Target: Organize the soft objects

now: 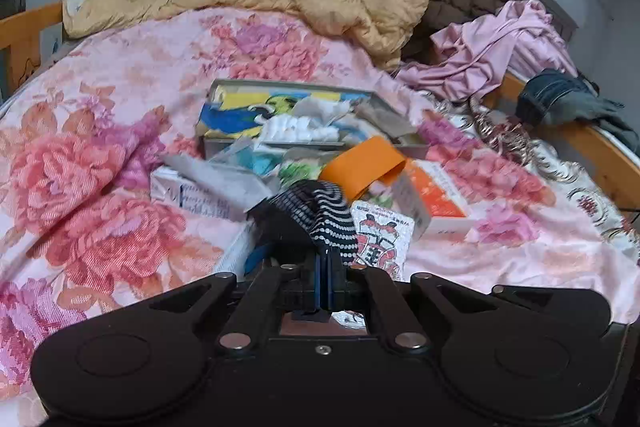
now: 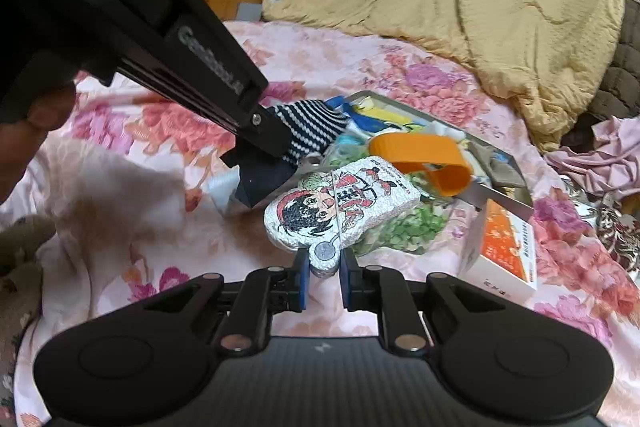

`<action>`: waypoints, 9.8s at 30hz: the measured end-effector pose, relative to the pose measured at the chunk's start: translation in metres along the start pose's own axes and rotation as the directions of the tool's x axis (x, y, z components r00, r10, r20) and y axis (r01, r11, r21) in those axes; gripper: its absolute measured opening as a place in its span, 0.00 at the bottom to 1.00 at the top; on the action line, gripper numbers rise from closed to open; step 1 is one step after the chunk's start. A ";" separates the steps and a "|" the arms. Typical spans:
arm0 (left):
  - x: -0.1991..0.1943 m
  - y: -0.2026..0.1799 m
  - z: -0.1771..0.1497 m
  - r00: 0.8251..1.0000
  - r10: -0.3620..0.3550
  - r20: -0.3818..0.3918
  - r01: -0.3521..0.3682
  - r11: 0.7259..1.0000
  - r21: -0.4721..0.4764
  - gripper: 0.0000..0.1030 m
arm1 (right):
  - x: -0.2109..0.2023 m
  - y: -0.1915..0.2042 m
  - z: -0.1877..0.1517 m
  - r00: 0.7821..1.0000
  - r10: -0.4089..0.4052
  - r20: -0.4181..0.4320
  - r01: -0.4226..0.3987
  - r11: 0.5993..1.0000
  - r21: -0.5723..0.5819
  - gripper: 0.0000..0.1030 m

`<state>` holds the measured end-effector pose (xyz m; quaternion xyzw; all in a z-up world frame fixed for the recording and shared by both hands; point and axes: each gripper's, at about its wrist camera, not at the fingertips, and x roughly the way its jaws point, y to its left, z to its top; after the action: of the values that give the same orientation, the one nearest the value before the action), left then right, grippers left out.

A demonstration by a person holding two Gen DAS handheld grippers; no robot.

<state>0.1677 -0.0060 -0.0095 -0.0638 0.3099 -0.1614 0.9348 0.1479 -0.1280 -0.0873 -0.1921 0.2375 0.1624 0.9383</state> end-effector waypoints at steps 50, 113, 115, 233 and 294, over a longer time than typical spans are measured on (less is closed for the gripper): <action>-0.038 -0.014 0.045 0.985 -0.001 0.172 0.001 1.000 0.002 0.02 | -0.057 -0.034 0.019 0.960 -0.126 0.250 0.092 0.985 0.145 0.16; 0.263 0.006 0.174 0.996 0.083 0.032 -0.080 0.994 -0.077 0.03 | 0.195 -0.235 0.080 0.993 -0.015 0.119 -0.033 0.918 0.394 0.17; 0.267 0.017 0.173 0.996 0.089 -0.004 -0.088 0.988 -0.126 0.04 | 0.196 -0.235 0.079 0.993 -0.013 0.115 -0.034 0.917 0.397 0.17; -0.017 0.059 -0.047 0.948 0.318 0.036 -0.318 0.948 0.008 0.99 | -0.029 -0.025 -0.004 1.000 -0.015 -0.024 0.019 0.980 0.199 1.00; 0.118 0.007 0.073 0.985 -0.158 -0.064 0.159 0.987 0.021 0.98 | 0.035 -0.066 0.010 0.971 0.241 -0.003 -0.230 0.932 0.279 0.87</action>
<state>0.3027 -0.0385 -0.0188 -0.0711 0.3305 -0.2412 0.9097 0.2071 -0.1739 -0.0782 -0.0321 0.2964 0.2353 0.9251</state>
